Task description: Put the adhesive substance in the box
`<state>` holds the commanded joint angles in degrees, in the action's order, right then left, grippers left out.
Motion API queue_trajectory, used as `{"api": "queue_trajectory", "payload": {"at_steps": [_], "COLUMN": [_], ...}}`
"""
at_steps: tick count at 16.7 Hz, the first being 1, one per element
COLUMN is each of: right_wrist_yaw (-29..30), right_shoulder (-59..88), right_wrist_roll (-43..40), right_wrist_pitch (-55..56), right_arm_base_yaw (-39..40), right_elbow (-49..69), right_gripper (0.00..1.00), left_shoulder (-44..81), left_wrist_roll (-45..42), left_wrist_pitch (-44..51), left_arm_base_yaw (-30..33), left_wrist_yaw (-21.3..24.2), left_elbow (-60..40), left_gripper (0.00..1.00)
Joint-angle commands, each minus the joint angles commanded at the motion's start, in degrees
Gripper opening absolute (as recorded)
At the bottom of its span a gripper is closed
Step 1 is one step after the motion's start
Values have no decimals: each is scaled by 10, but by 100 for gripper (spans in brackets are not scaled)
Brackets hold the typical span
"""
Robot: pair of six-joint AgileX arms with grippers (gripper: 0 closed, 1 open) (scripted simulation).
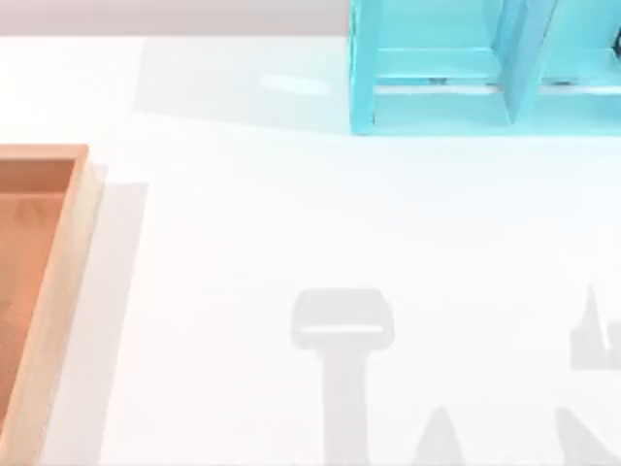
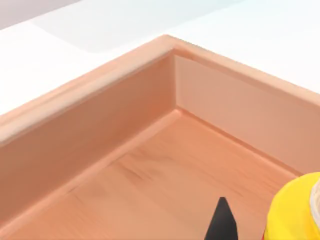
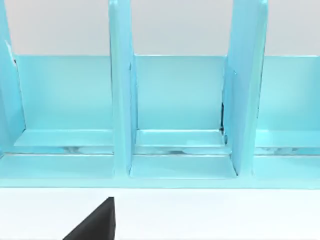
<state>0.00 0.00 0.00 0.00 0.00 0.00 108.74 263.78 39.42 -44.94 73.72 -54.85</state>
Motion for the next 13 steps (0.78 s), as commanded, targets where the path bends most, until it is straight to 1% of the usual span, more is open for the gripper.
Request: {"api": "queue_trajectory", "payload": {"at_steps": [2, 4, 9, 13], "right_wrist_yaw": [0, 0, 0, 0], "right_shoulder": [0, 0, 0, 0], "right_wrist_roll": [0, 0, 0, 0], "right_wrist_pitch": [0, 0, 0, 0], "right_arm_base_yaw": [0, 0, 0, 0], "right_elbow": [0, 0, 0, 0], "right_gripper": [100, 100, 100, 100], "left_shoulder": [-1, -2, -3, -3], "left_wrist_roll": [49, 77, 83, 83], "left_wrist_pitch": [-49, -79, -85, -85], "left_arm_base_yaw": [10, 17, 18, 18], "left_wrist_yaw": [4, 6, 7, 7], "left_elbow": [17, 28, 30, 30], "left_gripper": [0, 0, 0, 30]}}
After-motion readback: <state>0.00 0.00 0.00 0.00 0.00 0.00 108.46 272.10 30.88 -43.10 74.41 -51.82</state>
